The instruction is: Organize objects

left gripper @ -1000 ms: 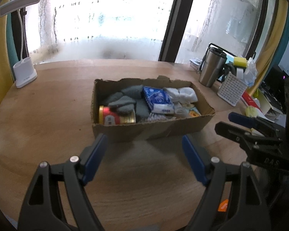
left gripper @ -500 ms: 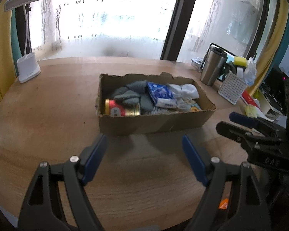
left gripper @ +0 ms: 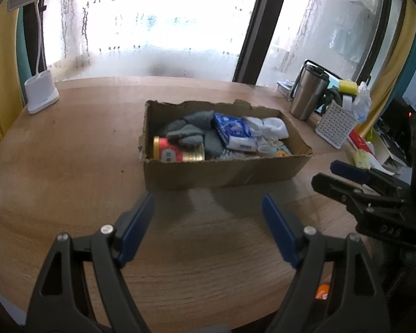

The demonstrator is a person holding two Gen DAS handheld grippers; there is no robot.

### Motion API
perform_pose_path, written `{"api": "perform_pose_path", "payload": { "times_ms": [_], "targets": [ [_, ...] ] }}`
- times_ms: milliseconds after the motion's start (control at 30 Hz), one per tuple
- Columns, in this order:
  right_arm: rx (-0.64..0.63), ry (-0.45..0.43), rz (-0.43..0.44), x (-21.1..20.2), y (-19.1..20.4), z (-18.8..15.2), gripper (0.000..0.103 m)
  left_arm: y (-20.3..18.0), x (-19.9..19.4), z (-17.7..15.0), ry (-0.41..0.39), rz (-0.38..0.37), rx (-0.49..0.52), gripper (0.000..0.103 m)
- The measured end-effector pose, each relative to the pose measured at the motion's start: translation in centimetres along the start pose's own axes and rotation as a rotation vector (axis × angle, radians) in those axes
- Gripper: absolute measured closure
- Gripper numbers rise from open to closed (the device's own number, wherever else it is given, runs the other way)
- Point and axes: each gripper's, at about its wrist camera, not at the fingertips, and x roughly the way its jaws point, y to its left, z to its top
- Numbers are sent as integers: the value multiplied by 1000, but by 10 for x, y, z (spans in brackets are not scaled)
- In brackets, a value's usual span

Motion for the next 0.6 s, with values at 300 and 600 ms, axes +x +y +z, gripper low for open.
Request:
{"api": "perform_pose_path", "payload": {
  "times_ms": [300,600],
  "targets": [
    [3,9,2,4,-1,-1,33,0,2,-1,3,39,13,22],
    [4,12,1,4,-2,-1,33,2,4,-1,13,39,3,22]
  ]
}}
